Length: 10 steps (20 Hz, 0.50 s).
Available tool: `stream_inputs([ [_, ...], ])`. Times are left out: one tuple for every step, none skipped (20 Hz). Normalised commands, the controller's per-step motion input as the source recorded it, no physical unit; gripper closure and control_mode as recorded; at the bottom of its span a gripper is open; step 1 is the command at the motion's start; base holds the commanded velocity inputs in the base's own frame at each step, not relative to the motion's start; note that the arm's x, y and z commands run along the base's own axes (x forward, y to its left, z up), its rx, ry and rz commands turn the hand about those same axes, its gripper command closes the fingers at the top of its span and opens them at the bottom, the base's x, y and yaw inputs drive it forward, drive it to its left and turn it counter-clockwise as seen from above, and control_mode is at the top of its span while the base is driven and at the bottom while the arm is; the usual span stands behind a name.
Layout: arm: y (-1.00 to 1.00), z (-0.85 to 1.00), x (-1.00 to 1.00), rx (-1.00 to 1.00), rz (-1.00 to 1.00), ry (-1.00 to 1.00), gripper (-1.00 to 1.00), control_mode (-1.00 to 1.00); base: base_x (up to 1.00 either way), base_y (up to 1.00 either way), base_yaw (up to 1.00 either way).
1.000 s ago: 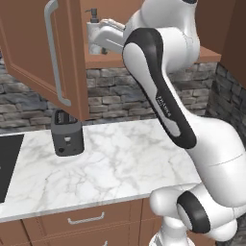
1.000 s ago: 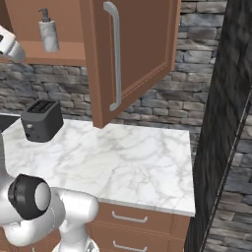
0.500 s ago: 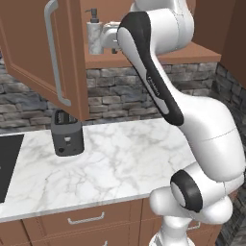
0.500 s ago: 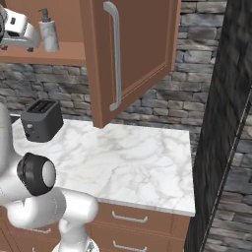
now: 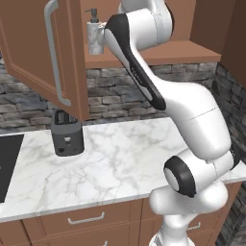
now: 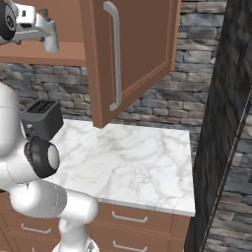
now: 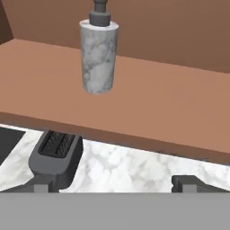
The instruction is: Open the cabinet. Pick the soap dispenser and place it next to the sink. Then close the cabinet.
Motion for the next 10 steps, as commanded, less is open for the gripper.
stream_inputs([
  [0.0,-0.23,0.66,0.0,0.0,-0.08,-1.0,-1.0,0.0,0.0,0.0],
  [0.0,-0.27,0.61,0.07,0.0,-0.14,-1.0,-1.0,0.0,0.0,0.0],
  [0.0,-0.28,0.51,0.09,0.0,-0.19,-1.0,-1.0,0.0,0.0,0.0],
  [0.0,-0.24,0.3,0.07,0.0,-0.25,-1.0,-1.0,0.0,0.0,0.0],
  [0.0,-0.14,0.1,0.04,0.0,-0.3,-1.0,-1.0,0.0,0.0,0.0],
  [0.0,-0.1,0.08,0.03,0.0,-0.31,-1.0,-1.0,0.0,0.0,0.0],
  [0.0,0.0,0.05,0.02,0.01,-0.3,-1.0,-1.0,0.0,0.0,0.0],
  [0.01,0.0,0.06,0.01,0.02,-0.28,-1.0,-1.0,0.0,0.0,0.0],
  [0.03,0.0,0.09,0.0,0.02,-0.27,-1.0,-1.0,0.0,0.0,0.0],
  [0.08,0.0,0.04,0.01,0.03,-0.28,-1.0,-1.0,0.0,0.0,0.0],
])
